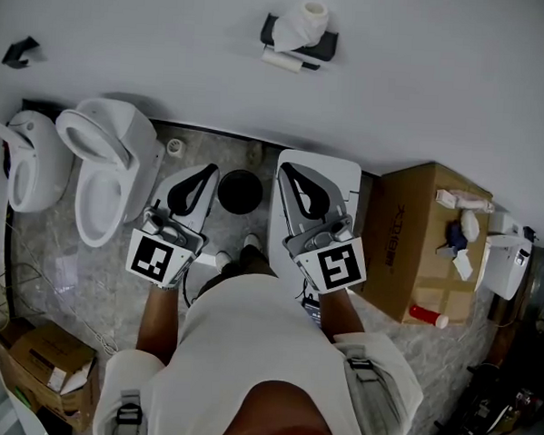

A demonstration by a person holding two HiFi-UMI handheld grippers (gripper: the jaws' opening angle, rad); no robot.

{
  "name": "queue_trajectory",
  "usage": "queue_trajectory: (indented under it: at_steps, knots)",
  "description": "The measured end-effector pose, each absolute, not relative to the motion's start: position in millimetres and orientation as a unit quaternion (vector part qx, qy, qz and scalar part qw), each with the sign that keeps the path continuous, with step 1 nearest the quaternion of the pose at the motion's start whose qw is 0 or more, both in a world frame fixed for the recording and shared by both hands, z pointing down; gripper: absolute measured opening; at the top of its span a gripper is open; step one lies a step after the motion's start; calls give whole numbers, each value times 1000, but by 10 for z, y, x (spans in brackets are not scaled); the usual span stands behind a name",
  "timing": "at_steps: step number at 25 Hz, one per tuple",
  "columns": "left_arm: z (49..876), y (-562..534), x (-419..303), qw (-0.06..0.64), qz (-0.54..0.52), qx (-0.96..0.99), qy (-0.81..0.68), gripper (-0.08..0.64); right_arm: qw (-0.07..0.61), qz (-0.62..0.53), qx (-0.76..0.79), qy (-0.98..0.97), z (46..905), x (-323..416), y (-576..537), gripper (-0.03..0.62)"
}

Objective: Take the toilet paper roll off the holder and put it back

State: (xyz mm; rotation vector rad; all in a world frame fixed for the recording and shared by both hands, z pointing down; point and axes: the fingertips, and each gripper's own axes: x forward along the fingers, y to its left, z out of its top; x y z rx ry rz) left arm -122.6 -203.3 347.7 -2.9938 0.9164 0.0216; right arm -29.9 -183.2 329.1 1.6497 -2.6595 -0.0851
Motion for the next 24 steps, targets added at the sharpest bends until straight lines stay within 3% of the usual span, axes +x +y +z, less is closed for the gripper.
queue_trajectory:
  at_steps: [24]
  knots:
    - [3504,-2043,-1041,10,-14,-959,284,-3,7,-18,519,-854,3353,-198,-1897,0]
